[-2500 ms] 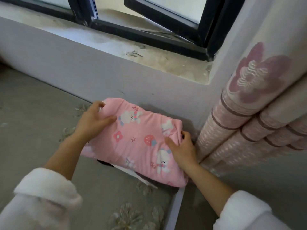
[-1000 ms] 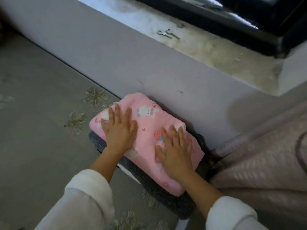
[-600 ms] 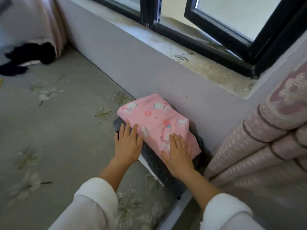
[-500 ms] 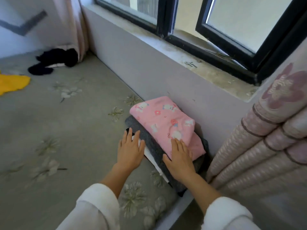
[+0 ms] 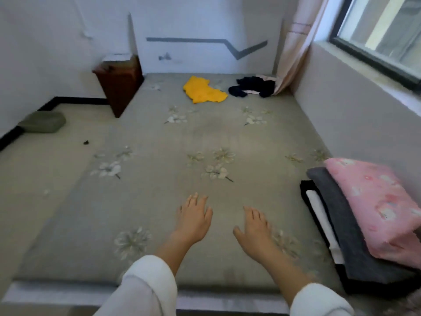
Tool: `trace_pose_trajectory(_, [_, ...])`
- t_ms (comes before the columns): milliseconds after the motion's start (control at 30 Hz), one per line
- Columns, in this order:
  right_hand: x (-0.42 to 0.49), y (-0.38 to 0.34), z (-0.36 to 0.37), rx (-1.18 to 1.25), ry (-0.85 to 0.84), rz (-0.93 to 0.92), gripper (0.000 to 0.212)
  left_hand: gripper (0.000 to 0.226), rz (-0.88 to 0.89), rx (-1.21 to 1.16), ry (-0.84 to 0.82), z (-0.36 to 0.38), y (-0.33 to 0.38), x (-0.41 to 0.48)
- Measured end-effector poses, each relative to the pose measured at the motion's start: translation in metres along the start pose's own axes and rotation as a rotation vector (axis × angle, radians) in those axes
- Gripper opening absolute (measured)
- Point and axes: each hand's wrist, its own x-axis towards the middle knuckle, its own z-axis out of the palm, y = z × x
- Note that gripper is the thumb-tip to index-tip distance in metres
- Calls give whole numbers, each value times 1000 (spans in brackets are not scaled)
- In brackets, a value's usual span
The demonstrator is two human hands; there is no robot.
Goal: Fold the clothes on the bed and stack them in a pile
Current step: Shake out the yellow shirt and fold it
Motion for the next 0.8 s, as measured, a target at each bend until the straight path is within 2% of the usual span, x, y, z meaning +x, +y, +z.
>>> trace_pose_trajectory(267, [37, -236, 70, -87, -67, -334, 69, 48, -181, -26, 178, -118, -222, -47])
trace_pose_trajectory(500, [40, -456, 151, -83, -138, -508, 70, 50, -307, 57, 244, -223, -421, -81])
trace_pose_trajectory(800, [63, -655, 217, -142, -106, -690, 69, 49, -376, 130, 302, -319, -584, -77])
